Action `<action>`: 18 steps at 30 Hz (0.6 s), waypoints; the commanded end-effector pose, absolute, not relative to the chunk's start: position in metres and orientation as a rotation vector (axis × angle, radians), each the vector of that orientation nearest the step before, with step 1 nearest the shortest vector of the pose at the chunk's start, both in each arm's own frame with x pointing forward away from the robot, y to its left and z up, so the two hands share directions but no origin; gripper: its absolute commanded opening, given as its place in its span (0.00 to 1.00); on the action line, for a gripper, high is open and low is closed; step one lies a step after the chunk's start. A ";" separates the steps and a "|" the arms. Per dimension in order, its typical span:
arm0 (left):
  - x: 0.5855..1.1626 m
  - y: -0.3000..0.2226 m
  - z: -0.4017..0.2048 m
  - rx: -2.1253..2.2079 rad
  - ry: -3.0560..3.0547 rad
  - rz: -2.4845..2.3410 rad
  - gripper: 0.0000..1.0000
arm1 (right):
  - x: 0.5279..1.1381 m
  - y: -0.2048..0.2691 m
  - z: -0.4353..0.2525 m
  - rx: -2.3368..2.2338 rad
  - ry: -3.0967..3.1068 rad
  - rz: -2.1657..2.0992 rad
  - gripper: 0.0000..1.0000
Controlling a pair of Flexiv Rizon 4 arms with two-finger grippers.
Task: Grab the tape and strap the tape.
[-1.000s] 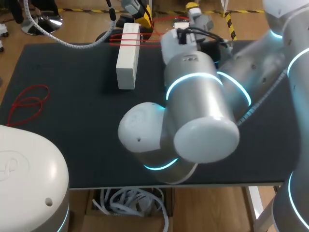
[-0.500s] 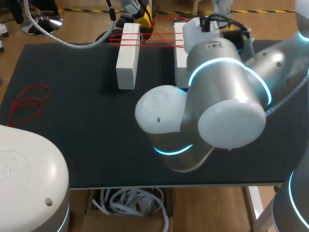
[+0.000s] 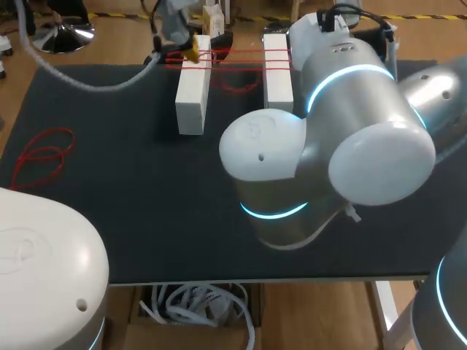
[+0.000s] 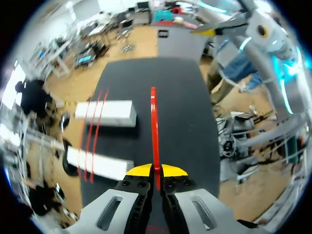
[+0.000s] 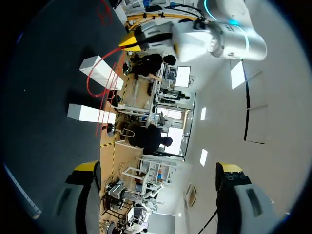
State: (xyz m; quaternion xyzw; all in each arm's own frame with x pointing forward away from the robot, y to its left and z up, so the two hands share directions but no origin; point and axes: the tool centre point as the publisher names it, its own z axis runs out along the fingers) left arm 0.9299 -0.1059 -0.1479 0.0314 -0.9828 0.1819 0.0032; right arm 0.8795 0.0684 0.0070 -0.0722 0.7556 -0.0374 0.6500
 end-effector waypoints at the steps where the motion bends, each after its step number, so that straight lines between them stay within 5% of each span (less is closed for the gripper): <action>1: 0.927 -0.060 -0.187 0.272 -3.069 0.556 0.00 | 0.880 0.067 0.010 -0.170 1.721 -0.085 1.00; 18: 0.884 0.083 -0.250 1.025 -2.922 0.327 0.00 | 0.880 0.067 0.010 -0.170 1.721 -0.085 1.00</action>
